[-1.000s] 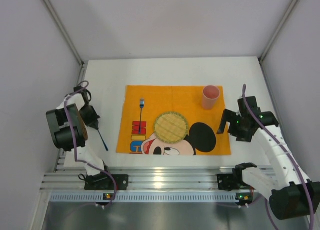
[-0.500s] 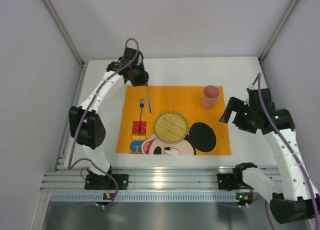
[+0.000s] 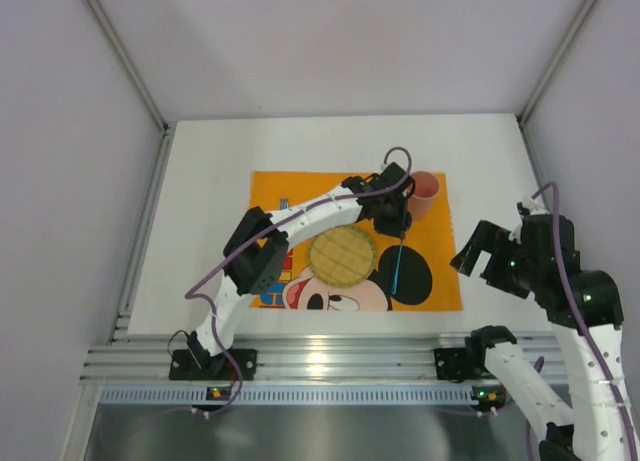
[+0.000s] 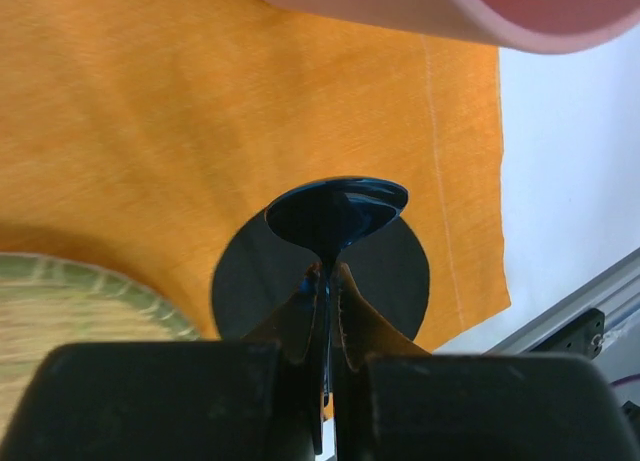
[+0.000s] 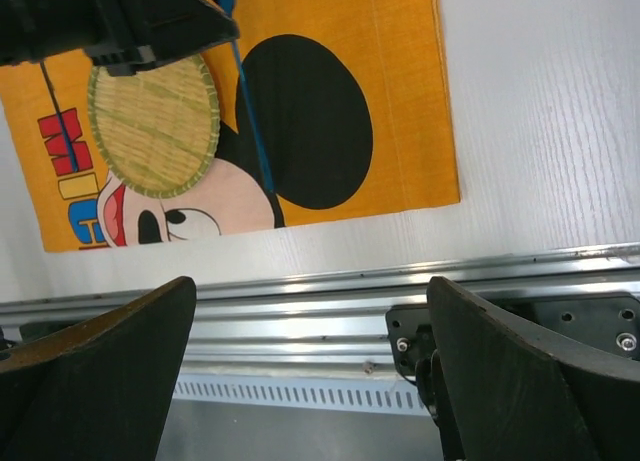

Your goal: Set the dinner table for one person

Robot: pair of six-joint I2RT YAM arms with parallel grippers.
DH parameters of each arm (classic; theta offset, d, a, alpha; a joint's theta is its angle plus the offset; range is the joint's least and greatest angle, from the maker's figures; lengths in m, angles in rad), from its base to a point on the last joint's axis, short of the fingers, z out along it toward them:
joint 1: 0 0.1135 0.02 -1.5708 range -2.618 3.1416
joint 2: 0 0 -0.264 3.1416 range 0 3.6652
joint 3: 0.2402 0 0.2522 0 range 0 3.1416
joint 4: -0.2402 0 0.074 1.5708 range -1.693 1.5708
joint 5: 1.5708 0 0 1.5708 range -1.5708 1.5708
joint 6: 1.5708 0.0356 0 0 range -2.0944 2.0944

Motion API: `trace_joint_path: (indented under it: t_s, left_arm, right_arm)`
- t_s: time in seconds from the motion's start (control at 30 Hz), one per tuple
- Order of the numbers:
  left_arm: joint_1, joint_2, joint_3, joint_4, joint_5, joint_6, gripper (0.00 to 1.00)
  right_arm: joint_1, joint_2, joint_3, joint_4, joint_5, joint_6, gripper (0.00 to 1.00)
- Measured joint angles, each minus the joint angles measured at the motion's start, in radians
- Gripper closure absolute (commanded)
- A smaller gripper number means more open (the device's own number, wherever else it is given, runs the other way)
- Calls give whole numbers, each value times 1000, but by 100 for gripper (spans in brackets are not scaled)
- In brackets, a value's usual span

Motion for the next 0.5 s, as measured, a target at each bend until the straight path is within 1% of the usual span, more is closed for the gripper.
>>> trace_joint_path:
  t_s: [0.13,0.33,0.43,0.47,0.5]
  left_arm:
    - [-36,48,30,24,-12,-31,100]
    - [-29,61,36,39,-83,-65,100]
    - [-26,61,27,44,-119,-75,90]
    - [-25,61,21,45,-126,-78,79]
    - [-24,61,13,45,-134,-77,75]
  right_arm:
    - [0,-43,6,-14,0,9,0]
    - [0,-85,20,-15,3,10,0]
    - [0,-94,20,-15,-1,10,0]
    - [0,-94,20,-15,-2,10,0]
    - [0,-94,20,-15,-4,10,0]
